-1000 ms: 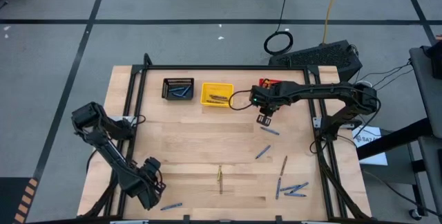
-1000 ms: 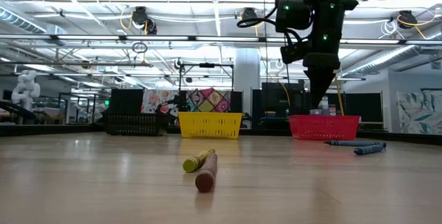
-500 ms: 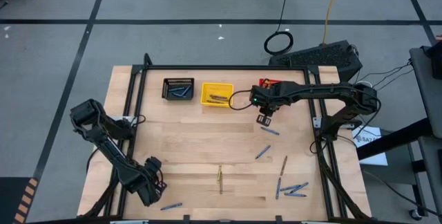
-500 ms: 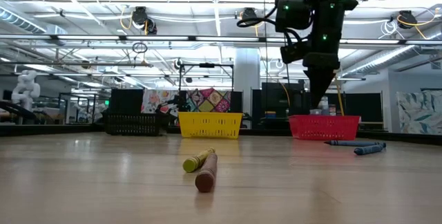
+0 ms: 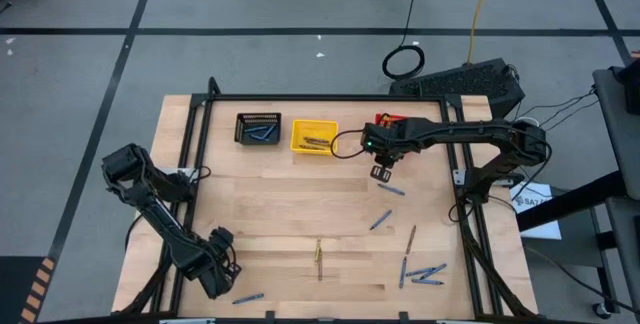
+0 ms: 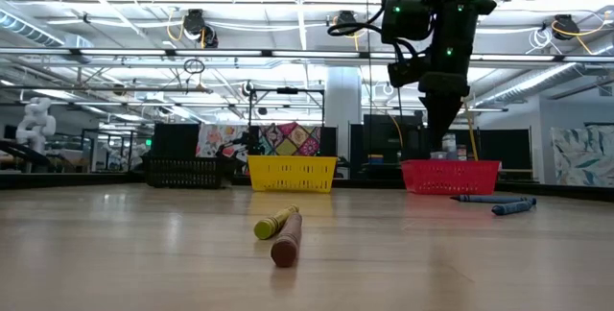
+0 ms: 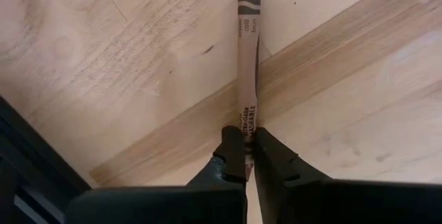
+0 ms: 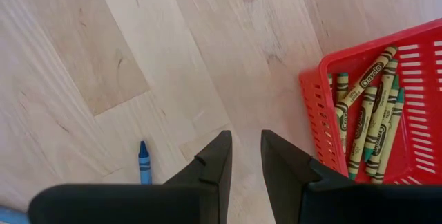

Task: Sort crayons
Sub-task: Put the left brown crayon into the yellow bin

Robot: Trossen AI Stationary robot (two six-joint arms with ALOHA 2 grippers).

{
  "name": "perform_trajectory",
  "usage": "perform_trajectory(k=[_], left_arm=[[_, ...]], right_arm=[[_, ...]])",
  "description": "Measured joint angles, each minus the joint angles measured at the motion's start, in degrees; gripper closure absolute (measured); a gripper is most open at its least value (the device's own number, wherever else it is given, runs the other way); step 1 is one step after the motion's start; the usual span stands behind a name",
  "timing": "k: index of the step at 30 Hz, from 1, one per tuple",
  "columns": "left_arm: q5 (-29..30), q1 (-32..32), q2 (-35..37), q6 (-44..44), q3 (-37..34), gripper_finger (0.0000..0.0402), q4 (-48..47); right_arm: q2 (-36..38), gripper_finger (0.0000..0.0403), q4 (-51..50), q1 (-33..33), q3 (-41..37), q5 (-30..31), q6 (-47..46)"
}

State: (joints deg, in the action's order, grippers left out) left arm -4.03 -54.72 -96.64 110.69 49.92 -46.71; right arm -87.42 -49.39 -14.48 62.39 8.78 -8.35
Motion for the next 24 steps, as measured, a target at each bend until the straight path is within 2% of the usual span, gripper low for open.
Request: perform_trajectory(k=[20, 24], left_arm=[[2.94, -0.04, 2.12, -0.47, 2.41, 0.0401, -1.49], [6.12, 0.31, 2.18, -0.52, 2.43, 0.0401, -1.89]], right_arm=[[0.0, 0.0337, -0.13, 0.0, 0.0, -0.03, -2.9], [0.0, 0.0337, -0.11, -0.02, 0.0, -0.02, -2.81]])
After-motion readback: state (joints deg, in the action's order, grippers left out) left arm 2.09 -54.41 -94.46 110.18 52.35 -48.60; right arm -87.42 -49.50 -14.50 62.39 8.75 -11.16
